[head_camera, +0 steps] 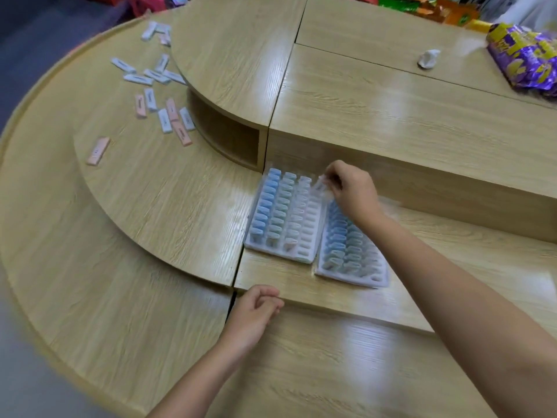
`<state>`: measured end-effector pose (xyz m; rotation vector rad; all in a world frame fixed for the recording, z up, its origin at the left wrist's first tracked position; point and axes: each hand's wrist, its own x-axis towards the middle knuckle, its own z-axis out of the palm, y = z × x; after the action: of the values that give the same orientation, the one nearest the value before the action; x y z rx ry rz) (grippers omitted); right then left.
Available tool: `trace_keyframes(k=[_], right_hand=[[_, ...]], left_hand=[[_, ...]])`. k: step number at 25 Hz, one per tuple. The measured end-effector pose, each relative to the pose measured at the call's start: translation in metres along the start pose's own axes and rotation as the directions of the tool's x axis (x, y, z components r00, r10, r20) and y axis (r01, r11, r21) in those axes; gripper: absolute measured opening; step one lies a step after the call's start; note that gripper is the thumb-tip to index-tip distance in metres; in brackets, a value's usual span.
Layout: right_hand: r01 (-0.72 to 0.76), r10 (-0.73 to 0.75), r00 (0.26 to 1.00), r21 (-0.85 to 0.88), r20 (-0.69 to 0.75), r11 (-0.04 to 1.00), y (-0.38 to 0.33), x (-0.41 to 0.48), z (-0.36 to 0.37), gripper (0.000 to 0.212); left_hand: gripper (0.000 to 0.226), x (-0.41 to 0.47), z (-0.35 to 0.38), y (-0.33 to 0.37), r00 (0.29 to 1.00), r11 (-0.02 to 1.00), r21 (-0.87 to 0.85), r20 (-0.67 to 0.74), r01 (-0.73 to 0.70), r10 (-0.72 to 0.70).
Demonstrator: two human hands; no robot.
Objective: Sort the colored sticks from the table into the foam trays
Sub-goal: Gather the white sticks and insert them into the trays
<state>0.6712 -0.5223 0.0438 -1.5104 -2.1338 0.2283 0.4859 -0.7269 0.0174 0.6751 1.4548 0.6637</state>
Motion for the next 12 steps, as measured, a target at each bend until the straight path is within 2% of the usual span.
trace_keyframes(k=[8,12], right_hand=[[0.055,-0.054,0.998,-0.020,0.032,0.998,0.005,-0.002,0.010,0.005],[0.146,-0.135,0.988,-0.155,0.080,0.977,0.010,-0.006,0.020,0.004]], left_hand=[[0.018,0.017,-0.013,-0.013,1.000,0.990,0.143,-0.006,-0.001,0.002],[0.019,0.022,-0.014,-0.017,1.000,0.987,0.157,-0.002,-0.013,0.013]])
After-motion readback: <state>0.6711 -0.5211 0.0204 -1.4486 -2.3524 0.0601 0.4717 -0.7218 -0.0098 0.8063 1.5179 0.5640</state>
